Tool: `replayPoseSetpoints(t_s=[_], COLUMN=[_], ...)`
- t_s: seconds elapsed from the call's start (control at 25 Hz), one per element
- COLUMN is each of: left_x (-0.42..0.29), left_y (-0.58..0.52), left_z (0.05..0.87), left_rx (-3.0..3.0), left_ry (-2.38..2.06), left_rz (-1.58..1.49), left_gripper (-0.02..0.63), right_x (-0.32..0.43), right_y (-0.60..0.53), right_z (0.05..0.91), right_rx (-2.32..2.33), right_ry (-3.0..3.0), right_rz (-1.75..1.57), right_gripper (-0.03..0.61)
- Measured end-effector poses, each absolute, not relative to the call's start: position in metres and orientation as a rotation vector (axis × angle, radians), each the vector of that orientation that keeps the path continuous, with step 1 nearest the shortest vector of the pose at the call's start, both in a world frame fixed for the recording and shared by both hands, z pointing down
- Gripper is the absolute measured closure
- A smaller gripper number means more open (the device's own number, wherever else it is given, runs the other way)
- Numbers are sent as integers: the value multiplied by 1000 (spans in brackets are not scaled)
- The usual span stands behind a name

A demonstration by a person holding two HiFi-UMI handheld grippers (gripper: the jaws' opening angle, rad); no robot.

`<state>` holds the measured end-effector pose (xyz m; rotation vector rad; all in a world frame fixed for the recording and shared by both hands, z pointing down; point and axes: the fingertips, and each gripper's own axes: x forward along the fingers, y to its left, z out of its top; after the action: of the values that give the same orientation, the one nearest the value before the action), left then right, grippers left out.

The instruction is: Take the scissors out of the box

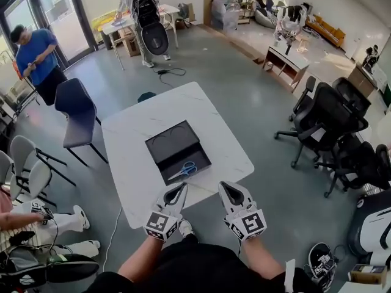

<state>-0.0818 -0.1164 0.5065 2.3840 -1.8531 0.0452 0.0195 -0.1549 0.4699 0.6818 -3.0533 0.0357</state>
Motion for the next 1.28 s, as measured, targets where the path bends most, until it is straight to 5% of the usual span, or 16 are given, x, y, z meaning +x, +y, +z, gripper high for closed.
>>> replayPoseSetpoints(t_s=[1.28], left_x=[-196], left_y=[-138], left_z=[538], left_rx=[1955], left_ry=[-2183], left_rz=[65], left_gripper=[604], right_x=[-94], right_y=[-214], right_z=[512], right_rx=[28], right_ry=[-2923], right_rz=[10], right_gripper=[571])
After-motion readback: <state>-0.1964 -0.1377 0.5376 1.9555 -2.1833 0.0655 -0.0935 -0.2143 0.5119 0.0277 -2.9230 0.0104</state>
